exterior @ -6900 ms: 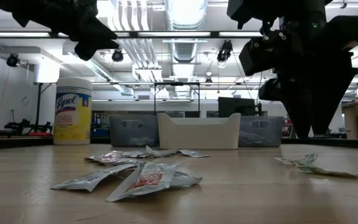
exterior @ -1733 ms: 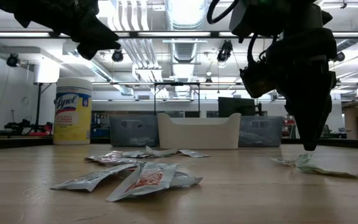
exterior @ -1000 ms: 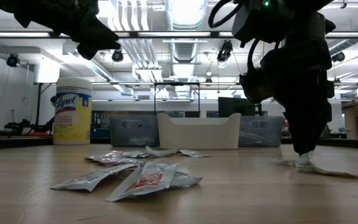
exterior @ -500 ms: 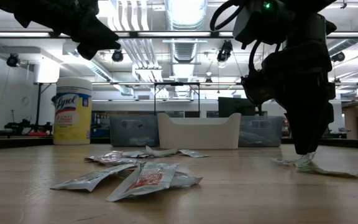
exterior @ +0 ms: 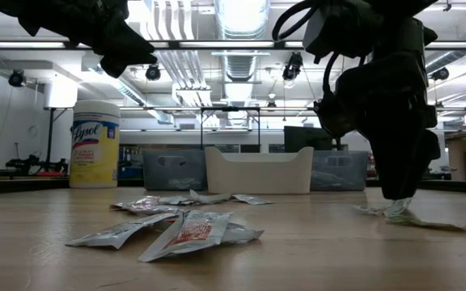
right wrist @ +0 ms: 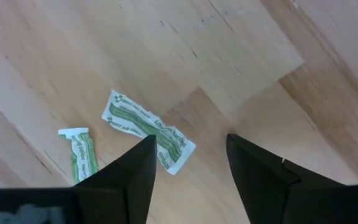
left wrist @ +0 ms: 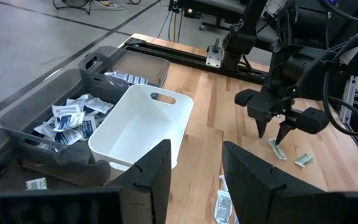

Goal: Pick & Place First Aid Supplies
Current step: Put the green bandage pack into the left black bin

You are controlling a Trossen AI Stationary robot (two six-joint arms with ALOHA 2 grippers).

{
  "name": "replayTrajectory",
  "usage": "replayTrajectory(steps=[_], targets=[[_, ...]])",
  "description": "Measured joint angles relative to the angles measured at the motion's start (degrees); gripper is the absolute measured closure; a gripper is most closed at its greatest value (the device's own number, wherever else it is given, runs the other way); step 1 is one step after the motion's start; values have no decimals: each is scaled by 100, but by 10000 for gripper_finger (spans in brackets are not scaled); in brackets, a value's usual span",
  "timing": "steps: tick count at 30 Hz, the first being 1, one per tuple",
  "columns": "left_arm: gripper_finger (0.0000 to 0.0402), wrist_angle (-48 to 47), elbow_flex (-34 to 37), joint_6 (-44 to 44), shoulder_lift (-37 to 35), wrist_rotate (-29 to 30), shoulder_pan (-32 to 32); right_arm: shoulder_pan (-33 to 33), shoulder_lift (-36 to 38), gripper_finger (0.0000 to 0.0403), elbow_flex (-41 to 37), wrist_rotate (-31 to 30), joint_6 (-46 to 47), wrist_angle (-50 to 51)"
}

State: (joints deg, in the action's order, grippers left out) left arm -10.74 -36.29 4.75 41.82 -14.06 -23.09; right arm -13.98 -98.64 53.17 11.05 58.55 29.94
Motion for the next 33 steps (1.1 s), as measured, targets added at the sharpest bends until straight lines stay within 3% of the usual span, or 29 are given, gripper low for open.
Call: replayTrajectory(steps=[15, 33], targets=[[264, 0, 0, -64, 0, 0, 0, -85, -1, 212, -4, 101, 541, -12], [264, -7, 0, -139, 0, 24, -2, -166, -74, 309, -80, 144, 873, -244]])
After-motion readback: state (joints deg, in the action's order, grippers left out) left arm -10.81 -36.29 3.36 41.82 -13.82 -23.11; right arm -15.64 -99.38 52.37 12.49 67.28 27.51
